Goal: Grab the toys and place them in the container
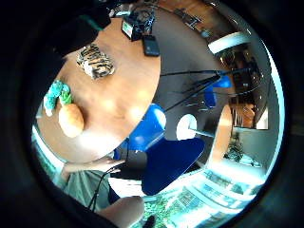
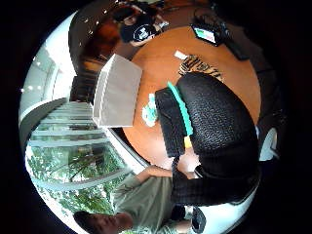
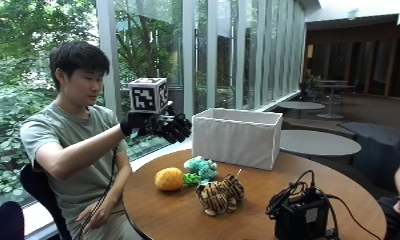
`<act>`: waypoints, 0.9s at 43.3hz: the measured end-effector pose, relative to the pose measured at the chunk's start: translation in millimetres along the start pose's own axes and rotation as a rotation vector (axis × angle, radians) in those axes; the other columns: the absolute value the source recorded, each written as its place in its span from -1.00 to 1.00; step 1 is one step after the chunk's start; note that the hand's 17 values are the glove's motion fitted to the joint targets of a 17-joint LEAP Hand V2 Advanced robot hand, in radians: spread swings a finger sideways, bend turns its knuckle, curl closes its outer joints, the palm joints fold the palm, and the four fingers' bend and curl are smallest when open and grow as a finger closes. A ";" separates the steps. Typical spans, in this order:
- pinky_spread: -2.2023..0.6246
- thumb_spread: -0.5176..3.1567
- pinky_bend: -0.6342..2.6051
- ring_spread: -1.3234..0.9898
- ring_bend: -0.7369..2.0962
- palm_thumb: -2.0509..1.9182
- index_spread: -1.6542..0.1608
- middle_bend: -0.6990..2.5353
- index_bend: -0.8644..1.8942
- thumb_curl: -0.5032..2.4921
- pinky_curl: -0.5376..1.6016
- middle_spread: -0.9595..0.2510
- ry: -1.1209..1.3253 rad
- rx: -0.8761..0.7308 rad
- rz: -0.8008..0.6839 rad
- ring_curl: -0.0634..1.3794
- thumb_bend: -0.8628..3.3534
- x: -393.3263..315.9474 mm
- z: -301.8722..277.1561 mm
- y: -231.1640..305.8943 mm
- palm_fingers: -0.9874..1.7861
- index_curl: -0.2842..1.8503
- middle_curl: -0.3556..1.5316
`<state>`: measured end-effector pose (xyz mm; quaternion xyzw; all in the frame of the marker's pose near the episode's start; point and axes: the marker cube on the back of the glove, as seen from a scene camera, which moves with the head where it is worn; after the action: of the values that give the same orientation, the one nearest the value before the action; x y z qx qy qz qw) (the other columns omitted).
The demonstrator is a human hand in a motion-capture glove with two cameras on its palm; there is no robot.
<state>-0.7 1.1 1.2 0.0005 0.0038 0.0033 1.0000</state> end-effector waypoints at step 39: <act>0.51 0.11 -0.14 0.04 0.00 0.01 0.59 -0.37 -0.27 -0.61 -0.21 0.58 -0.011 -0.136 0.117 -0.59 -0.60 -58.1 32.8 -103.8 -0.25 -0.57 -0.32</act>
<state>-57.9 -103.1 34.3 -0.0670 -0.0017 0.0620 0.9958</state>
